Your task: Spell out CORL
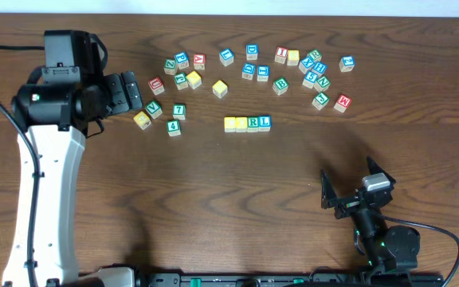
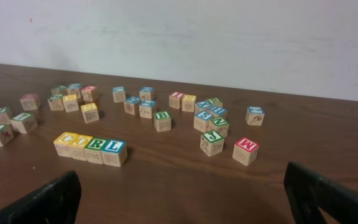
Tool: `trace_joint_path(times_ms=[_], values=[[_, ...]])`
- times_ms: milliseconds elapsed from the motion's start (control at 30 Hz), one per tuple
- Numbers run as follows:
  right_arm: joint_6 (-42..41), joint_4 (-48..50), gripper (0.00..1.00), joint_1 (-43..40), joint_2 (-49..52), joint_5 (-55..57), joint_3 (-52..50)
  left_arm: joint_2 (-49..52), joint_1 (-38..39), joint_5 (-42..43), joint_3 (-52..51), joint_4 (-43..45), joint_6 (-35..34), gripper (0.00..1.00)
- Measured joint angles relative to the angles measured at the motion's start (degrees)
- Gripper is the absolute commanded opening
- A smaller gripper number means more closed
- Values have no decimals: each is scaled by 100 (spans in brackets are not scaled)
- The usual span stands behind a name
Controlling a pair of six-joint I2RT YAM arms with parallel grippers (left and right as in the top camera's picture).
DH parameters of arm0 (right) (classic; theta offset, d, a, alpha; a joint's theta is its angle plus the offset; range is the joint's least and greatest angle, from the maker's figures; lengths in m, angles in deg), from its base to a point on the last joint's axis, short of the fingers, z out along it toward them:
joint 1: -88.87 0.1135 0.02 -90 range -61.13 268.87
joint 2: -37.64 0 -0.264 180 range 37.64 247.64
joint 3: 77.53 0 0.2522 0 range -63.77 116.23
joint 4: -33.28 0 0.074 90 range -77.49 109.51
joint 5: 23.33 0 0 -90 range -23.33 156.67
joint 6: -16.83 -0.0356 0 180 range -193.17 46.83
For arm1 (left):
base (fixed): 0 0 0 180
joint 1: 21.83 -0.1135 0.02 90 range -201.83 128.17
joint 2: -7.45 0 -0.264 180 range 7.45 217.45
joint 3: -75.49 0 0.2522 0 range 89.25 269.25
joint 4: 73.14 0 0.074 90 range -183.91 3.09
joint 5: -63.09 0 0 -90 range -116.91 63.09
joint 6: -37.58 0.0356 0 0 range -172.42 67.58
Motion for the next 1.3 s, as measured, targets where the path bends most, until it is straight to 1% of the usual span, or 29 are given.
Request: trace_joint_path(times_ms=[133, 200, 333, 533, 667, 767, 900, 1133, 1300], values=[[0, 0, 99, 0, 0, 0, 0, -568, 0, -42, -181, 92, 4, 97], [0, 0, 99, 0, 0, 0, 0, -1036, 0, -57, -470, 387, 55, 97], [0, 0, 99, 0, 0, 0, 0, -2133, 0, -105, -1545, 1694, 310, 97], [0, 2, 99, 0, 0, -2, 0, -3766, 0, -129, -3797, 3862, 494, 97], [0, 0, 99, 0, 0, -4, 0, -4813, 0, -129, -5217, 4819, 522, 97], [0, 2, 99, 0, -2, -9, 0, -5460, 0, -129, -6024, 5219, 608, 97], [0, 0, 99, 0, -2, -11, 0, -6363, 0, -131, -7064, 5311, 750, 97], [0, 0, 99, 0, -2, -13, 0, -7436, 0, -131, -7976, 5337, 793, 97], [0, 0, 99, 0, -2, -13, 0, -7853, 0, -129, -8334, 5337, 793, 97]])
